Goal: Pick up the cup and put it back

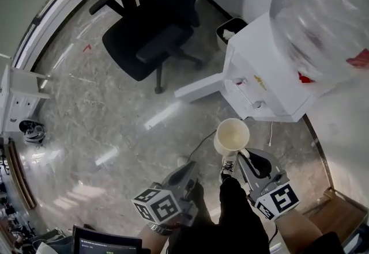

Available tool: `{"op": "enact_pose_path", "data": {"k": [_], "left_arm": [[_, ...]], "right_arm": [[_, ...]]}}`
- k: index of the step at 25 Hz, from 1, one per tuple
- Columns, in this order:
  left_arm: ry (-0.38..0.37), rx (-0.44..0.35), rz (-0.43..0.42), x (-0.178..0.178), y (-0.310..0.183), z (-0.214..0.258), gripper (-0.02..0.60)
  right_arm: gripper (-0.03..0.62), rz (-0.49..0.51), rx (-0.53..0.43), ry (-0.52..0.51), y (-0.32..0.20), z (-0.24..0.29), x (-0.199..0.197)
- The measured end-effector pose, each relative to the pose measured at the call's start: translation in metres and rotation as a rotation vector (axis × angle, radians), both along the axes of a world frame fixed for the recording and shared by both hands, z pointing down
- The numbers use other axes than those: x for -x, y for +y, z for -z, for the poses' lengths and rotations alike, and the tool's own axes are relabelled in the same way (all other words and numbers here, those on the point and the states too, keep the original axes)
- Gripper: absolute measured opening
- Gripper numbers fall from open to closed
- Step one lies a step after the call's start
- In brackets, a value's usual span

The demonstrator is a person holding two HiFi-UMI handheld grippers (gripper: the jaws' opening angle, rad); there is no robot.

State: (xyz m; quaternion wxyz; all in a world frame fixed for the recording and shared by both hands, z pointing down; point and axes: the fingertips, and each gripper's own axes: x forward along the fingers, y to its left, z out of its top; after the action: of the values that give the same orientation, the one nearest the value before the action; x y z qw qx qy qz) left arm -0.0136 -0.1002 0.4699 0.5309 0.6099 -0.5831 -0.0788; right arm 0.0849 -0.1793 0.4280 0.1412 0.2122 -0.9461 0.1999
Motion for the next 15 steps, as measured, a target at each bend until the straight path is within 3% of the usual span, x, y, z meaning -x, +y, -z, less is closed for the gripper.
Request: {"op": "enact_pose_path", "data": {"k": [6,12,15], "left_arm": [[-0.023,-0.025,-0.046,0.002,-0.019,-0.075,0.003],[0.041,0.028,-0.069,-0.021,-0.029,-0.175,0.003],[0.065,0.0,-0.131,-0.045,-0.032,-0.23,0.003]], "right_arm": [[0.046,-0.012,0.009,0.027,-0.01,-0.097,0.023],[0.046,-0.022,0.06,0.082,-0.032,-0.227,0.032],[0.046,-0.061,0.084,0.102,-0.049,-0.295,0.032]]}}
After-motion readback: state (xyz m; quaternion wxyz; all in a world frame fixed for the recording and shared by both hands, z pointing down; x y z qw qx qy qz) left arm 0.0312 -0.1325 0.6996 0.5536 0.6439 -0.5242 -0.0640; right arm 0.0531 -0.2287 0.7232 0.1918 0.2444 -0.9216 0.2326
